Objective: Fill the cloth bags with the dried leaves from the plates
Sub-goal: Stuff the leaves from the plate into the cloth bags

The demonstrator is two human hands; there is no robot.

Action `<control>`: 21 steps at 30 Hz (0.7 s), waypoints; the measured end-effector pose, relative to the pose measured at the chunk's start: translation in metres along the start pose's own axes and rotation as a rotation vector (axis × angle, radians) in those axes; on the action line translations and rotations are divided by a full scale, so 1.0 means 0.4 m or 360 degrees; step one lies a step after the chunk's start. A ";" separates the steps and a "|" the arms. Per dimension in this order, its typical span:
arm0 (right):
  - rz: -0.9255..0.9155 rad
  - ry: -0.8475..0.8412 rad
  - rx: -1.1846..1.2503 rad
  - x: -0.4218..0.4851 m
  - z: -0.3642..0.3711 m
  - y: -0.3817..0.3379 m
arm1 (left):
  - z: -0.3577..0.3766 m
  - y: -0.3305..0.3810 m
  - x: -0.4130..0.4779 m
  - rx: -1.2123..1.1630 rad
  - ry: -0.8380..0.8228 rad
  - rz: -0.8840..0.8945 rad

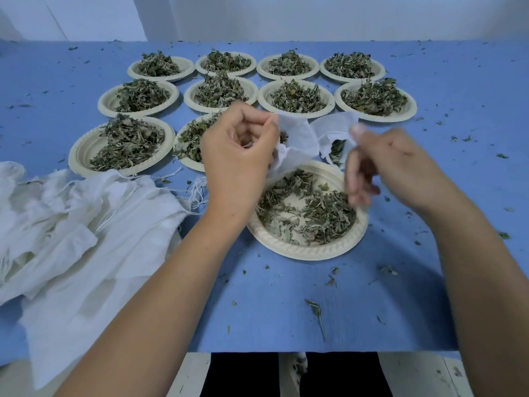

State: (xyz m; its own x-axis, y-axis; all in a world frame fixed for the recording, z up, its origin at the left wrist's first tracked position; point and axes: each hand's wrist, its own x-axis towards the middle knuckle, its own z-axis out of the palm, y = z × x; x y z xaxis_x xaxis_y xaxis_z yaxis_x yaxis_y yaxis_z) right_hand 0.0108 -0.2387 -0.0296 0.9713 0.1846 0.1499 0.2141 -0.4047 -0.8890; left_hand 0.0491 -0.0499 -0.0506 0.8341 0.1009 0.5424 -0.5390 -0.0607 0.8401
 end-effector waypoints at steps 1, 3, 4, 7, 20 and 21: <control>0.0118 -0.0220 -0.0080 0.000 0.010 0.006 | 0.002 0.002 -0.002 0.0007 -0.0008 0.0001; 0.0224 -0.0471 -0.0174 0.001 0.037 0.010 | 0.003 0.004 -0.003 0.0013 -0.0008 -0.0004; 0.0235 -0.0480 -0.0188 0.002 0.047 0.010 | 0.002 0.004 -0.002 0.0013 -0.0003 -0.0008; 0.0110 -0.0317 -0.0245 0.014 0.050 0.019 | 0.000 0.004 0.000 0.0007 0.0009 -0.0014; -0.0119 -0.0290 -0.0727 0.021 0.071 0.022 | 0.006 0.003 -0.005 -0.0017 -0.0015 -0.0040; -0.0128 -0.0228 -0.0670 0.019 0.069 0.023 | 0.006 0.003 -0.005 -0.0016 -0.0019 -0.0036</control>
State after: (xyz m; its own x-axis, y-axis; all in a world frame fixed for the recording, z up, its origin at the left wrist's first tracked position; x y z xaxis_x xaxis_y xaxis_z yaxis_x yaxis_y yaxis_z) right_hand 0.0174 -0.2164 -0.0484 0.9322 0.3403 0.1235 0.3404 -0.7075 -0.6193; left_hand 0.0472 -0.0526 -0.0506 0.8473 0.0904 0.5233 -0.5211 -0.0485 0.8521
